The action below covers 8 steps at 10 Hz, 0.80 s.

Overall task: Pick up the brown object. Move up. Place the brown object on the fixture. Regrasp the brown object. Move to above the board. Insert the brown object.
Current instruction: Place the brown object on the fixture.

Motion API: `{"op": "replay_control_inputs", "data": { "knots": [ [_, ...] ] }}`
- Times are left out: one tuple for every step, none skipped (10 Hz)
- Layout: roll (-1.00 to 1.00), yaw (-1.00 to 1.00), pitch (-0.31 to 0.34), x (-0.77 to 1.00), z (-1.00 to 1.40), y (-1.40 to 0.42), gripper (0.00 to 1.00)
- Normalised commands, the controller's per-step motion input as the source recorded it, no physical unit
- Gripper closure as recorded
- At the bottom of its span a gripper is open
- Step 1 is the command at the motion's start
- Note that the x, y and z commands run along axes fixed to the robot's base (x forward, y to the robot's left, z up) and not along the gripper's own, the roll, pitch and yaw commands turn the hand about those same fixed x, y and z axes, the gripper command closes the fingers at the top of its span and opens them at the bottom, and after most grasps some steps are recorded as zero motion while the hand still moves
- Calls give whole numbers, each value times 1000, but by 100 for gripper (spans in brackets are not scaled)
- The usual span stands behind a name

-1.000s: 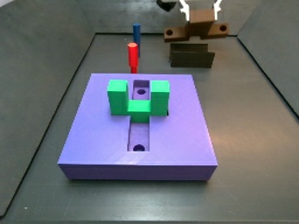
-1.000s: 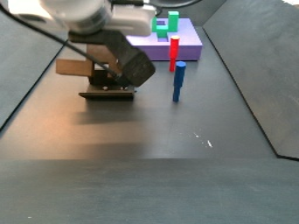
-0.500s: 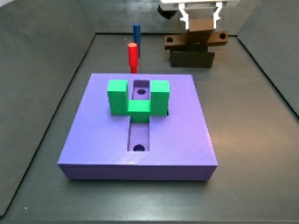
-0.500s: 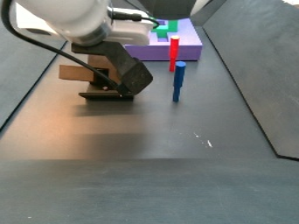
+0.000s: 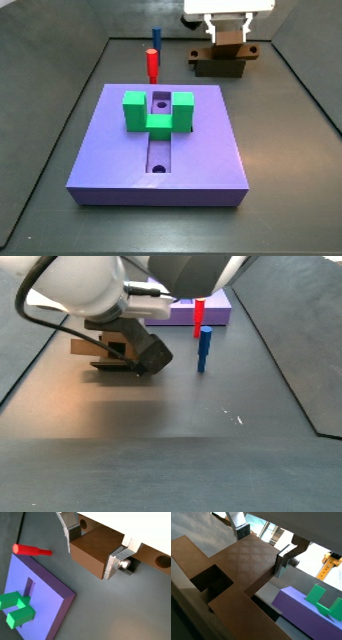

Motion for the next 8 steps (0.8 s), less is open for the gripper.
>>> {"op": "replay_control_inputs", "data": {
  "knots": [
    [151, -146, 177, 231, -183, 60, 100],
    [220, -183, 226, 266, -177, 23, 100],
    [120, -154, 220, 257, -157, 0, 100],
    [0, -29, 23, 37, -9, 0, 100],
    [20, 0, 0, 0, 0, 0, 100],
    [40, 0, 0, 0, 0, 0, 100],
    [0, 0, 0, 0, 0, 0, 100],
    [0, 0, 0, 0, 0, 0, 0]
  ]
}}
